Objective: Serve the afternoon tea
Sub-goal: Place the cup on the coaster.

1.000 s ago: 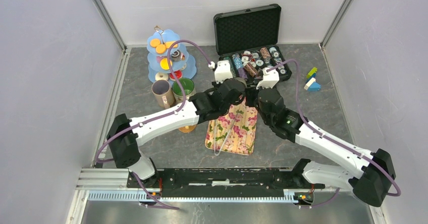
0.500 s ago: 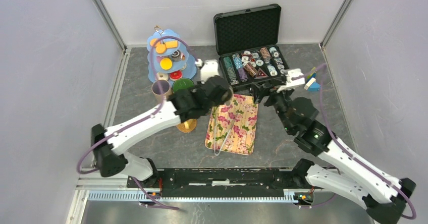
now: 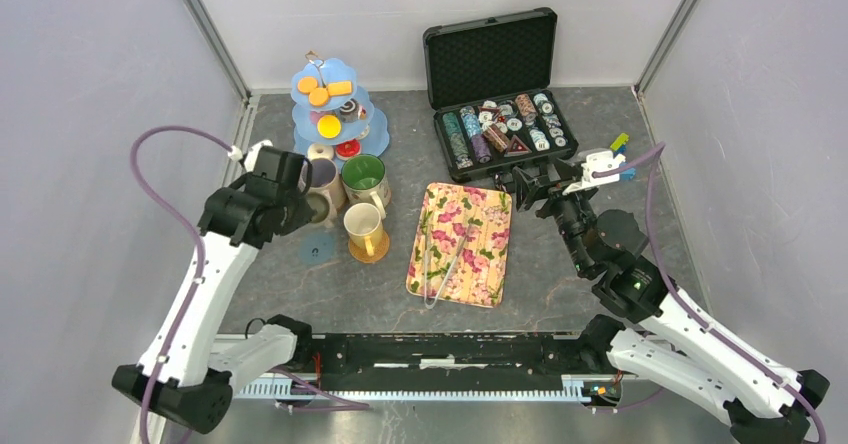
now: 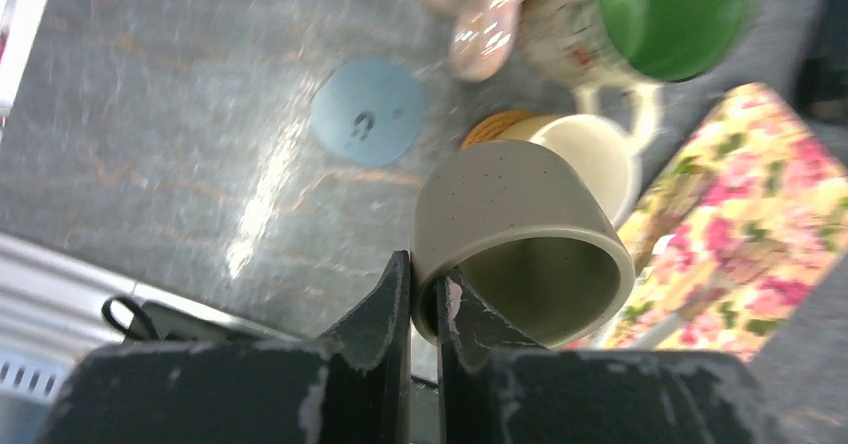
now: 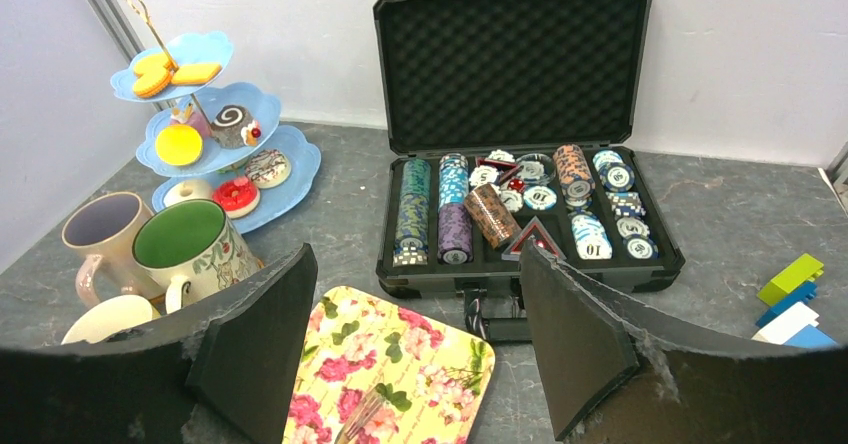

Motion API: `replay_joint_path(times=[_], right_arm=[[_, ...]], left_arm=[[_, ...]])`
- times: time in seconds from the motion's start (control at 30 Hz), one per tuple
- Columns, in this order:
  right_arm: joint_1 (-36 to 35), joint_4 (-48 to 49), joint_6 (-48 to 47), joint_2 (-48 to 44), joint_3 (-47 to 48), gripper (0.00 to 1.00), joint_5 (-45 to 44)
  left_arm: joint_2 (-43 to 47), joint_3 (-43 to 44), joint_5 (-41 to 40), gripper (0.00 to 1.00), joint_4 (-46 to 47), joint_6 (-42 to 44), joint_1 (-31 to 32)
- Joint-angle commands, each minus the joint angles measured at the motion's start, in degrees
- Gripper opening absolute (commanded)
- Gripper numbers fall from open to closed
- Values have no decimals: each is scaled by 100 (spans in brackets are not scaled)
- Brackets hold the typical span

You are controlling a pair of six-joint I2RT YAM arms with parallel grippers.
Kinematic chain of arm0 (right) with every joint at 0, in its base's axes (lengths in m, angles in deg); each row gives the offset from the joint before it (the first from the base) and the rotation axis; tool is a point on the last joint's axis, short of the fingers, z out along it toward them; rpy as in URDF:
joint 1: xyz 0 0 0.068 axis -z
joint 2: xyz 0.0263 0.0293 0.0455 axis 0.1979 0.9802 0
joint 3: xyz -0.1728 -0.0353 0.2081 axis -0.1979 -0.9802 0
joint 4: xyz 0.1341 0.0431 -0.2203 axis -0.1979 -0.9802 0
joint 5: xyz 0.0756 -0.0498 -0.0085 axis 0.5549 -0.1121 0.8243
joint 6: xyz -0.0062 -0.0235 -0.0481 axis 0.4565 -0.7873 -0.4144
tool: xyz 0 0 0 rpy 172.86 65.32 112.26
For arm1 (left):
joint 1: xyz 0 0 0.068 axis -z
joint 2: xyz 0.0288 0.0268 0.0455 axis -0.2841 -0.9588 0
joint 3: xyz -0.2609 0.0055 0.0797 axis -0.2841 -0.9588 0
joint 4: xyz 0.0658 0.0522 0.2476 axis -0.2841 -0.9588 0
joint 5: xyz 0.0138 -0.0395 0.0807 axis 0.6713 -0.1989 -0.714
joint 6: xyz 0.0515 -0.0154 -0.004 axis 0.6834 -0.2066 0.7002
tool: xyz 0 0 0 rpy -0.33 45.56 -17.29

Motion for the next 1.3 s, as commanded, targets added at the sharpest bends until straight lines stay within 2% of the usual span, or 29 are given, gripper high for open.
replay_joint_path(times=[0.0, 0.1, 0.3, 0.57, 0.63, 0.73, 0.87, 0.93, 1.17, 1.27], right_arm=[[-22, 102, -114, -10, -23, 80, 35], [-20, 97, -161, -14, -49, 81, 28], [-19, 19, -209, 10, -33, 81, 35], [-17, -87, -334, -7, -11, 81, -75], [-17, -57, -345, -11, -31, 81, -68], [-19, -28, -339, 25, -32, 82, -32], [-17, -52, -339, 44, -31, 81, -3], [-17, -52, -356, 7, -49, 81, -28], [-17, -13, -409, -55, -106, 82, -89], [-17, 16, -400, -42, -125, 82, -75]], left_arm=[[-123, -900, 632, 2, 277, 258, -601], [-183, -1354, 917, 2, 914, 607, -1001], [-789, -1621, 1102, 2, 1631, 1236, -1585], [-654, -2051, 927, 2, 2110, 2377, -1839], [-567, -2216, 1146, 2, 2353, 2586, -1868], [-782, -2289, 1273, 2, 2417, 2536, -1957], [-1247, -2330, 1939, 2, 2546, 2582, -2095], [-1399, -2307, 1942, 2, 2534, 2587, -2095], [-1549, -2289, 1070, 2, 2311, 2255, -2317], [-1573, -2289, 994, 2, 2285, 2209, -2325]])
